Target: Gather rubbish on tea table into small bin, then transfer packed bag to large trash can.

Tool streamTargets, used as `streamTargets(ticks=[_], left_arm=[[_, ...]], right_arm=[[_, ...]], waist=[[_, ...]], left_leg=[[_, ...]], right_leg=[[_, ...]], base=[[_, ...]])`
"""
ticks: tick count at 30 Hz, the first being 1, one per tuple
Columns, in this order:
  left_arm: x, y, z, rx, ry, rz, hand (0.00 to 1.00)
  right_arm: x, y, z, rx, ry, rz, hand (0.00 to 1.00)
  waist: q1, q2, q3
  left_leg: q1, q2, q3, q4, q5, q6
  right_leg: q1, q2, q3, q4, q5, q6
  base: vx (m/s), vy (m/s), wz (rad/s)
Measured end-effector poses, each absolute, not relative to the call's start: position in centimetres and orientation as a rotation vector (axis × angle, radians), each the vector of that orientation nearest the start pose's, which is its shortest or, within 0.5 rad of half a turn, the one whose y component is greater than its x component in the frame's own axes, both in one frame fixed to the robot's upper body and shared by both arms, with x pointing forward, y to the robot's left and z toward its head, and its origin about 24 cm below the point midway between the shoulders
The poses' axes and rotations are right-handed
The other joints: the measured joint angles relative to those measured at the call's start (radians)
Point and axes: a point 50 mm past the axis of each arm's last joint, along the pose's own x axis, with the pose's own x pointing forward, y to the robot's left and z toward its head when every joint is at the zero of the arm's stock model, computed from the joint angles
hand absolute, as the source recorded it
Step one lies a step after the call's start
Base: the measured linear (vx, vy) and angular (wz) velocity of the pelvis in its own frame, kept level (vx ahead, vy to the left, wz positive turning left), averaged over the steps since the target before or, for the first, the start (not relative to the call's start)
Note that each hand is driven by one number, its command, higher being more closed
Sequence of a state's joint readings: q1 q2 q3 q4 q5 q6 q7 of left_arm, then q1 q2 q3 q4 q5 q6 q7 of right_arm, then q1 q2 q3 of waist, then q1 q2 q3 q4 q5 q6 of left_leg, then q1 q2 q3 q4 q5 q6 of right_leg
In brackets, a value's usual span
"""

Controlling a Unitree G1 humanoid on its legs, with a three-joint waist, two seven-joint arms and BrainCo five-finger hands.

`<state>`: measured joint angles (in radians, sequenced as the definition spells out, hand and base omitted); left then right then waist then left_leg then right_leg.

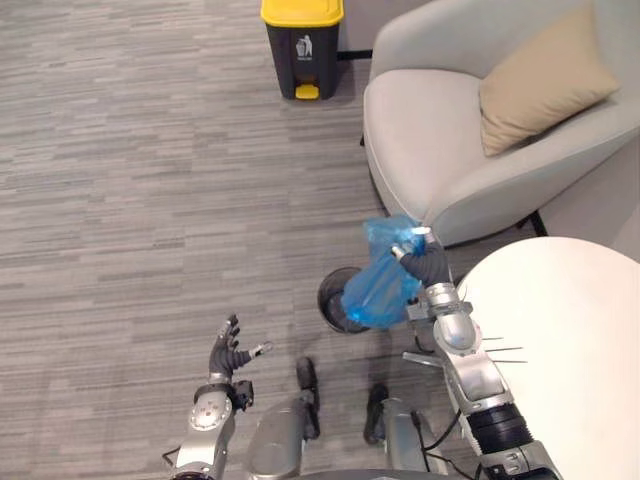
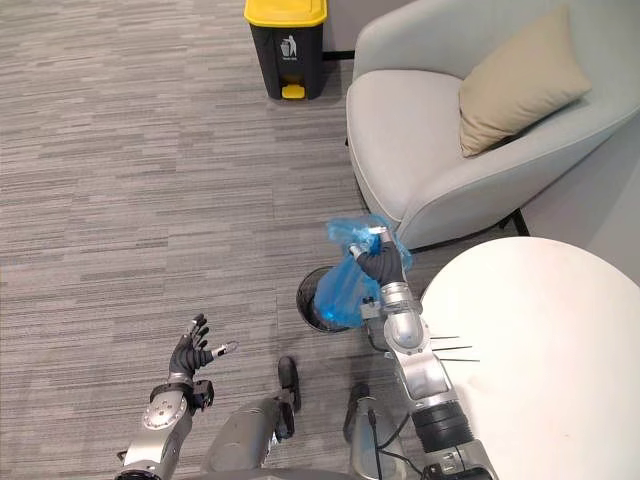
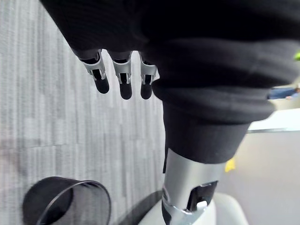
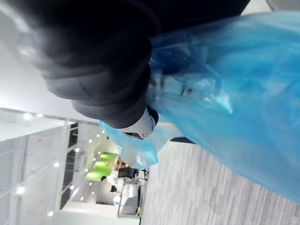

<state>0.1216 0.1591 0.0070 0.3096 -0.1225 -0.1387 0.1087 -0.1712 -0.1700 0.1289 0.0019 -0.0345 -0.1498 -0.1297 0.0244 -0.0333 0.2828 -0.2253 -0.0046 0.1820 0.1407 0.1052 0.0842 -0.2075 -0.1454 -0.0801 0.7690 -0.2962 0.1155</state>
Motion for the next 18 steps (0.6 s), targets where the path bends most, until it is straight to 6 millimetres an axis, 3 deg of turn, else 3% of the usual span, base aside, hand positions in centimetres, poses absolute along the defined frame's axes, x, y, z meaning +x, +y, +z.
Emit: streamTargets(ticks=[2, 4, 5, 6, 8, 9, 10, 11, 13, 14, 16, 18], left_arm=[[20.6, 20.9, -2.3, 0.053, 0.219, 0.205, 0.00], [20.2, 21.0, -1.1, 0.042, 0.163, 0.227, 0.00], [19.9, 21.0, -0.6, 0.038, 0.140, 0.230, 0.00], [20.0, 20.3, -0.4, 0.015, 0.124, 0.220, 0.00], [20.3, 19.4, 0.9, 0.005, 0.067, 0.183, 0.00], [21.0, 18.6, 1.9, -0.003, 0.021, 0.148, 0.00], [21.2, 18.3, 2.5, -0.005, -0.007, 0.134, 0.00], [21.5, 17.8, 3.3, -0.006, -0.052, 0.110, 0.00], [22.0, 17.1, 4.1, -0.011, -0.087, 0.080, 0.00], [22.2, 16.7, 4.5, -0.014, -0.113, 0.063, 0.00], [23.4, 14.9, 6.0, -0.017, -0.187, -0.009, 0.00], [24.1, 13.6, 6.8, -0.019, -0.221, -0.061, 0.00]], right_arm=[[28.0, -13.6, 10.7, -0.167, -0.361, 0.062, 1.00], [28.7, -13.0, 12.3, -0.152, -0.424, 0.088, 1.00], [29.0, -13.0, 13.5, -0.160, -0.472, 0.104, 1.00], [29.2, -13.4, 14.1, -0.173, -0.497, 0.107, 1.00], [29.3, -14.0, 14.0, -0.183, -0.486, 0.103, 1.00], [29.4, -14.5, 14.2, -0.204, -0.490, 0.100, 1.00], [29.7, -14.4, 14.6, -0.206, -0.499, 0.103, 1.00], [30.3, -14.3, 15.2, -0.191, -0.512, 0.105, 1.00], [30.7, -14.2, 15.7, -0.182, -0.522, 0.110, 1.00], [30.7, -14.2, 15.7, -0.179, -0.522, 0.114, 1.00], [30.9, -13.8, 16.3, -0.153, -0.535, 0.130, 1.00], [31.0, -13.6, 16.6, -0.153, -0.537, 0.134, 1.00]], waist=[[0.036, -0.002, -0.001], [0.054, 0.017, -0.013], [0.070, 0.047, -0.031], [0.067, 0.098, -0.034], [0.061, 0.113, -0.033], [0.061, 0.107, -0.032], [0.057, 0.097, -0.030], [0.046, 0.088, -0.025], [0.039, 0.090, -0.026], [0.038, 0.092, -0.028], [0.015, 0.099, -0.033], [0.001, 0.100, -0.034]], left_leg=[[-0.013, -0.001, -0.008, 0.022, -0.003, 0.005], [-0.058, 0.019, -0.014, 0.029, 0.022, -0.019], [-0.095, 0.045, -0.023, 0.001, 0.054, -0.045], [-0.118, 0.078, -0.064, -0.034, 0.081, -0.068], [-0.106, 0.099, -0.087, -0.120, 0.073, -0.115], [-0.118, 0.095, -0.074, -0.125, -0.006, -0.216], [-0.141, 0.090, -0.053, -0.087, -0.018, -0.190], [-0.168, 0.085, -0.035, 0.030, -0.029, -0.127], [-0.134, 0.092, -0.016, 0.193, -0.072, -0.081], [-0.097, 0.110, -0.008, 0.257, -0.108, -0.073], [0.024, 0.147, 0.022, 0.273, -0.231, -0.104], [0.099, 0.149, 0.037, 0.157, -0.243, -0.127]], right_leg=[[0.057, 0.007, 0.012, 0.022, -0.017, 0.010], [0.094, 0.039, -0.007, -0.137, -0.081, -0.045], [0.102, 0.082, -0.019, -0.253, -0.102, -0.084], [0.097, 0.133, -0.048, -0.293, -0.065, -0.104], [0.090, 0.163, -0.089, -0.305, -0.034, -0.134], [0.071, 0.144, -0.118, -0.325, -0.002, -0.162], [0.060, 0.125, -0.139, -0.331, 0.005, -0.169], [0.046, 0.098, -0.158, -0.333, 0.025, -0.181], [0.044, 0.072, -0.173, -0.357, 0.063, -0.187], [0.049, 0.070, -0.181, -0.379, 0.083, -0.189], [0.048, 0.071, -0.217, -0.465, 0.153, -0.187], [0.047, 0.073, -0.237, -0.514, 0.191, -0.176]], base=[[-0.17, -0.123, 0.26], [-0.26, -0.114, -0.12], [-0.31, -0.112, 0.04], [-0.37, -0.126, 0.29], [-0.34, -0.120, 0.64], [-0.25, -0.086, 0.65], [-0.37, -0.093, 0.79], [-0.28, -0.072, 0.61], [-0.29, -0.063, 0.43], [-0.23, 0.003, 0.28], [-0.23, 0.040, 0.54], [-0.18, 0.079, 0.56]])
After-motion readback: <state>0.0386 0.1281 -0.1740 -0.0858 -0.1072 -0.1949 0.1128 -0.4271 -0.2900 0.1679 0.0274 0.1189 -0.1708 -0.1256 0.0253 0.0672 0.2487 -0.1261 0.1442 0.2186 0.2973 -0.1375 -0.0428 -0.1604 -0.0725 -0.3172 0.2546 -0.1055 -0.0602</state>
